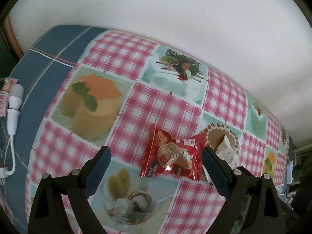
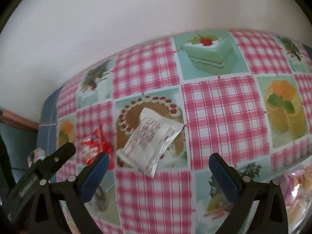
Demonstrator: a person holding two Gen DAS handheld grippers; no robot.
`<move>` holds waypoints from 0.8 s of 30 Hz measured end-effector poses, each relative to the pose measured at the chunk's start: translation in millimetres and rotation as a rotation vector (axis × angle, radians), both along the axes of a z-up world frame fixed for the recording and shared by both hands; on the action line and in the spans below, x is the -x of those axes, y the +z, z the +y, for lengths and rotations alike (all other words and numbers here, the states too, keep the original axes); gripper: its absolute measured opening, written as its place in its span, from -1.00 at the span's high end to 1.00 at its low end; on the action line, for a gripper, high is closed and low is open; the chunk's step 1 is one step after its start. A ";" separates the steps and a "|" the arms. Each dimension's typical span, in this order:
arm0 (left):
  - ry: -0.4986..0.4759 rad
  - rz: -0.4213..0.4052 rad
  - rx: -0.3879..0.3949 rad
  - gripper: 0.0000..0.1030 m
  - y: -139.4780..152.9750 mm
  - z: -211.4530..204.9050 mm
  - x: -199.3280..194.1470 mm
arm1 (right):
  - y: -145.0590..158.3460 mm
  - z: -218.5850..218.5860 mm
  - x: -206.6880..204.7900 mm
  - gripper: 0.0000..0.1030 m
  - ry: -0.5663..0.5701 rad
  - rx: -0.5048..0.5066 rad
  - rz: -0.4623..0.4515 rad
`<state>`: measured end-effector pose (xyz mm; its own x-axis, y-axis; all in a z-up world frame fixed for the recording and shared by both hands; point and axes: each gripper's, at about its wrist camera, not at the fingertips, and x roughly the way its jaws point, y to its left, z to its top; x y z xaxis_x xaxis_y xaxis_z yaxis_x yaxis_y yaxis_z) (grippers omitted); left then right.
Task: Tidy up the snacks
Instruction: 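Grasp the red wrapped cake with the left tool while the right tool grasps the white sachet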
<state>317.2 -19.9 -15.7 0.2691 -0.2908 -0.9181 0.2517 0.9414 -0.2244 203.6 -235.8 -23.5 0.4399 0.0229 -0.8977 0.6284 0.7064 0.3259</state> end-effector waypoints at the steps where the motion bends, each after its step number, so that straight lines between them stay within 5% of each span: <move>1: 0.007 0.004 -0.008 -0.82 -3.1 -2.1 -2.4 | -5.1 -1.1 -4.3 -1.00 -0.005 -0.007 0.008; 13: 0.008 0.039 0.039 -0.82 -16.9 -7.4 -14.4 | -30.0 6.1 -38.7 -0.99 0.024 0.086 0.074; 24: -0.053 0.026 -0.034 -0.82 -19.3 -40.8 1.3 | -28.5 5.4 -29.4 -0.76 0.022 0.138 0.094</move>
<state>315.9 -60.8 -35.0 0.2304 -0.2724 -0.9342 0.2961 0.9341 -0.1993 232.9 -230.3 -52.0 0.3548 -0.0947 -0.9301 0.6355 0.7541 0.1656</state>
